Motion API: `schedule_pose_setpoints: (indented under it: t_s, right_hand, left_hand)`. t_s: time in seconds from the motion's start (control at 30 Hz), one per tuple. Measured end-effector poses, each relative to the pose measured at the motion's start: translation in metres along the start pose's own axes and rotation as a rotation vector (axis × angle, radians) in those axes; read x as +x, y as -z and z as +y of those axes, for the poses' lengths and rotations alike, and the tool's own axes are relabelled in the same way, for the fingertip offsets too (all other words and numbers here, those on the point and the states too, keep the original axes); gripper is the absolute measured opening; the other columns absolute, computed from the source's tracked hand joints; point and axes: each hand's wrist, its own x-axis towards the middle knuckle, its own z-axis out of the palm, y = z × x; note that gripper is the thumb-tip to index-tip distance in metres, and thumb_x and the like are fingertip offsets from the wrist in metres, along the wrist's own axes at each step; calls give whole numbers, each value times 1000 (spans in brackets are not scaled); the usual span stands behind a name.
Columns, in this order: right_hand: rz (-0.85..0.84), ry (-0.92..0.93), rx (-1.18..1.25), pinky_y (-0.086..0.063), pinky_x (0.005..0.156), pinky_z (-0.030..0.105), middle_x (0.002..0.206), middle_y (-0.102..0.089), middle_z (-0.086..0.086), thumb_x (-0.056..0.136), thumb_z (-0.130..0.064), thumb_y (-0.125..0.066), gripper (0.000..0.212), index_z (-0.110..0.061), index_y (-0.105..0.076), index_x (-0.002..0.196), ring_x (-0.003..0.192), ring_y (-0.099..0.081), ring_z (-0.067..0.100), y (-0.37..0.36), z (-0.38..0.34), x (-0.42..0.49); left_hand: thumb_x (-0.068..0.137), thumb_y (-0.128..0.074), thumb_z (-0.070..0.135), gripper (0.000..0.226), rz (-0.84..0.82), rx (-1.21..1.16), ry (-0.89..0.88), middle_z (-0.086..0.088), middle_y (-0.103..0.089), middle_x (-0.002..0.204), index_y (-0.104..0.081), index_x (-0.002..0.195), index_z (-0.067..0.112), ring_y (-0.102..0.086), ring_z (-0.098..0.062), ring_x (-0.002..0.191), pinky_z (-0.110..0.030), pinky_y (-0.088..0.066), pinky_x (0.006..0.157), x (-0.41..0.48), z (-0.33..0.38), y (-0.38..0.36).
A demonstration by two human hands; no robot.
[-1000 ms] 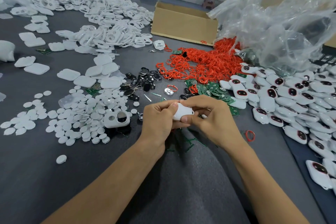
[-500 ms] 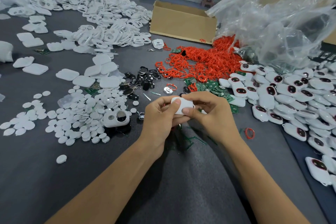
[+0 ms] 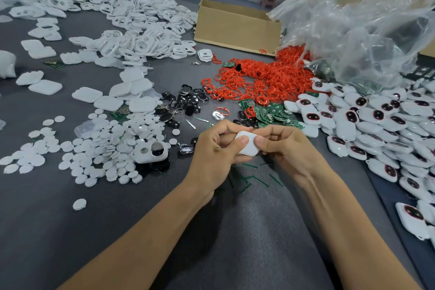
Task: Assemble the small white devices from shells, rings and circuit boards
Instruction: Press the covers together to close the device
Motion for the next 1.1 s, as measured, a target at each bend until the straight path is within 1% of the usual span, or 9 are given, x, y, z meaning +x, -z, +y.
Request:
schedule_pose_setpoints:
  t_s: [0.2, 0.27, 0.4, 0.47, 0.53, 0.6, 0.7, 0.83, 1.1]
  right_hand:
    - [83, 73, -91, -43, 52, 18, 67, -64, 11, 78, -2, -67, 5, -5, -70, 80, 55, -52, 13, -11, 0, -1]
    - [149, 230, -232, -42, 55, 16, 70, -63, 6, 84, 1, -65, 8, -6, -67, 84, 56, -52, 7, -16, 1, -2]
    - [230, 630, -582, -49, 74, 22, 87, -66, 2, 78, 5, -66, 15, -8, -67, 85, 82, -63, 13, -22, 2, -4]
    - [175, 659, -603, -52, 82, 30, 96, -65, 5, 75, 13, -68, 20, -5, -68, 83, 95, -64, 19, -20, 3, -5]
    - [146, 633, -600, -51, 83, 29, 102, -64, 5, 75, 11, -70, 18, -4, -69, 84, 98, -63, 18, -20, 3, -6]
    - [164, 549, -547, -51, 78, 26, 104, -65, 6, 77, 7, -71, 22, -6, -69, 95, 93, -63, 15, -19, 1, -4]
    - [148, 329, -514, -48, 70, 25, 94, -68, 12, 81, 2, -70, 26, -8, -67, 104, 75, -58, 12, -16, -1, -3]
    - [50, 155, -314, -50, 55, 22, 74, -65, 11, 82, 7, -66, 19, -7, -69, 95, 60, -58, 12, -13, -5, -6]
    - [97, 129, -168, -54, 56, 24, 67, -65, 10, 80, 13, -63, 19, -3, -70, 89, 61, -61, 21, -11, -6, -9]
  left_hand:
    - [93, -61, 1, 13, 89, 5, -13, -15, -75, 88, -67, 104, 2, -74, -24, 80, -28, -61, 68, 2, -3, 0]
    - [94, -62, 9, 18, 132, -30, 0, -15, -75, 90, -66, 110, 5, -74, -25, 84, -27, -60, 71, 4, -3, -2]
    - [87, -60, 37, 42, 98, -206, 97, -10, -76, 93, -67, 110, 2, -74, -25, 89, -28, -60, 76, 7, 1, 1]
    - [93, -59, 19, 29, 98, -263, 97, -16, -75, 99, -65, 114, 0, -74, -26, 89, -29, -60, 79, 8, 2, 4]
    - [95, -54, 0, 26, 114, -241, 86, -15, -74, 100, -63, 120, 2, -74, -24, 87, -29, -60, 80, 8, 2, 6]
    - [95, -51, -6, 31, 92, -161, 55, -11, -74, 101, -64, 119, 8, -73, -20, 85, -27, -60, 77, 9, 2, 7]
    - [93, -53, -9, 36, 60, -31, -2, -4, -73, 100, -65, 115, 16, -73, -15, 84, -22, -59, 71, 7, 2, 6]
    - [92, -55, -8, 26, 46, 86, -33, -13, -74, 99, -64, 111, 6, -74, -20, 80, -24, -59, 68, 7, 0, 8]
    - [85, -63, -13, 37, -20, 131, -56, -7, -76, 98, -65, 116, 6, -73, -17, 85, -25, -59, 73, 5, -1, 7]
